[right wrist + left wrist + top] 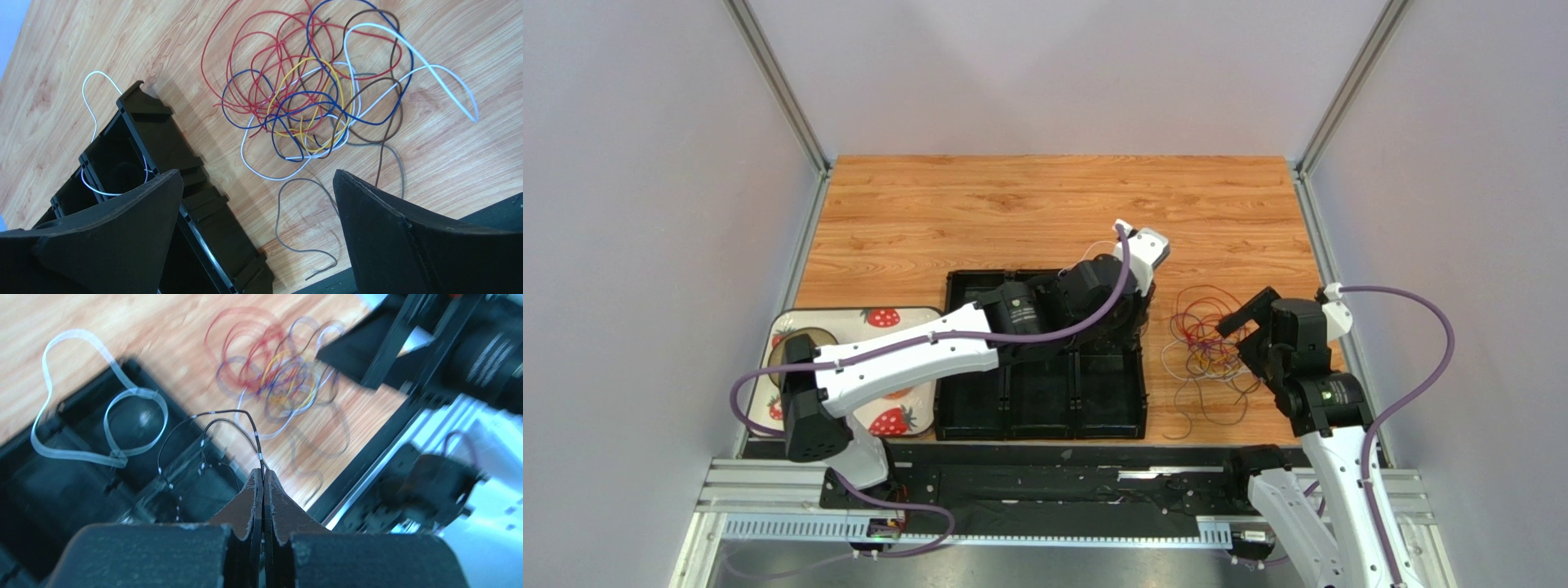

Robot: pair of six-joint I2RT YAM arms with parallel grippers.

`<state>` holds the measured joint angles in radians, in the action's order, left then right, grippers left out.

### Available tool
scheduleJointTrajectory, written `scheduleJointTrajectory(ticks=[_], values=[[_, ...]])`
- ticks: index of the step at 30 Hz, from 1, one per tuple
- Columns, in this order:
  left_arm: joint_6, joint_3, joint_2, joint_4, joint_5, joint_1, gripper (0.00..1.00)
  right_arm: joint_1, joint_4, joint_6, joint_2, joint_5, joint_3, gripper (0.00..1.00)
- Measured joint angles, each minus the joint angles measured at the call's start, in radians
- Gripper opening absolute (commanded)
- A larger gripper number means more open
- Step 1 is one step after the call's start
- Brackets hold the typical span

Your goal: Untangle the cables

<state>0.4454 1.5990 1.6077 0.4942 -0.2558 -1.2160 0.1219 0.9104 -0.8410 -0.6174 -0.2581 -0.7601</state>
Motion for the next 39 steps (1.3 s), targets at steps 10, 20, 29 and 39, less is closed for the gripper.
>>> scheduleJointTrajectory(ticks=[10, 20, 29, 39], values=[[0.082, -0.260, -0.059, -0.027, -0.006, 0.000, 0.00, 0.000, -0.060, -0.001, 0.000, 0.096, 0.041, 0.95], [0.165, -0.264, 0.149, -0.098, 0.067, 0.000, 0.00, 0.000, -0.070, 0.012, 0.007, 0.130, 0.055, 0.95], [0.195, -0.263, 0.183, -0.090, 0.055, 0.000, 0.42, 0.000, -0.071, 0.027, 0.010, 0.139, 0.061, 0.95], [0.208, -0.200, 0.130, 0.061, -0.072, -0.019, 0.49, 0.000, -0.073, 0.038, -0.012, 0.147, 0.073, 0.92]])
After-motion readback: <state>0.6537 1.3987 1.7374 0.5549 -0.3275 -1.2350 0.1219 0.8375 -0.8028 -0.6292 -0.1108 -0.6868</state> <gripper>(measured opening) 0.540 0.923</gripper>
